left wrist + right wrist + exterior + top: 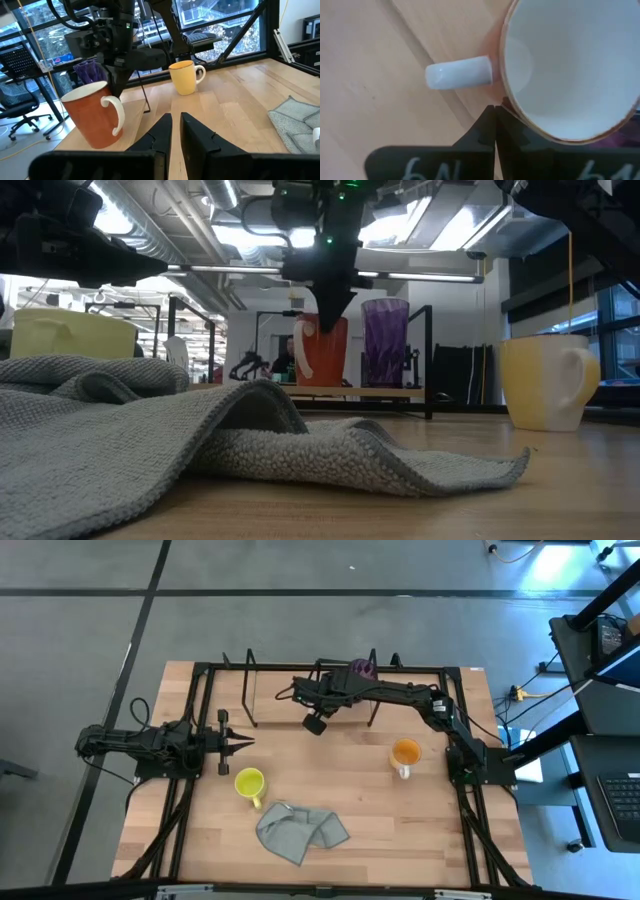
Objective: Stack small to large cups/mugs on shelf
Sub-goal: Put the orange mug on the shelf
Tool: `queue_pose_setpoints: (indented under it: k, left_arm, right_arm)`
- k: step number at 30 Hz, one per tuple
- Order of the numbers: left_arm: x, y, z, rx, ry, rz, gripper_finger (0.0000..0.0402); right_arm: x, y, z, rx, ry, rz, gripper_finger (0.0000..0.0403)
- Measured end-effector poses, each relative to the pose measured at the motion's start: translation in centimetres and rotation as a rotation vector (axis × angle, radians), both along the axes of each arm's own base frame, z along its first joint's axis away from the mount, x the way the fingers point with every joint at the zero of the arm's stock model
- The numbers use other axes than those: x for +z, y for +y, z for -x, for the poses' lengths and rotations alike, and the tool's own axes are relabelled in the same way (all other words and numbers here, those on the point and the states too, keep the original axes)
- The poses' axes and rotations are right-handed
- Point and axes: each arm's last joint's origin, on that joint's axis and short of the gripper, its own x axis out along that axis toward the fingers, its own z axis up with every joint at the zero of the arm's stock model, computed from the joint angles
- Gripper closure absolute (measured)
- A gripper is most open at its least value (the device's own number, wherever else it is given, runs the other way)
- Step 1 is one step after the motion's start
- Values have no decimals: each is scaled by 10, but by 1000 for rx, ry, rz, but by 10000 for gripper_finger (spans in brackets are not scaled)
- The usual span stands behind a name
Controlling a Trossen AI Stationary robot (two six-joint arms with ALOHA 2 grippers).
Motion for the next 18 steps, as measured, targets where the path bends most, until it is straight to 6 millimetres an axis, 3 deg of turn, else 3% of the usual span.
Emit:
queue_pose_setpoints:
  k: [18]
  left_arm:
    - [0, 0, 0, 0, 0, 0, 369]
  right_arm:
    - [0, -3, 9, -59, 95, 91, 398]
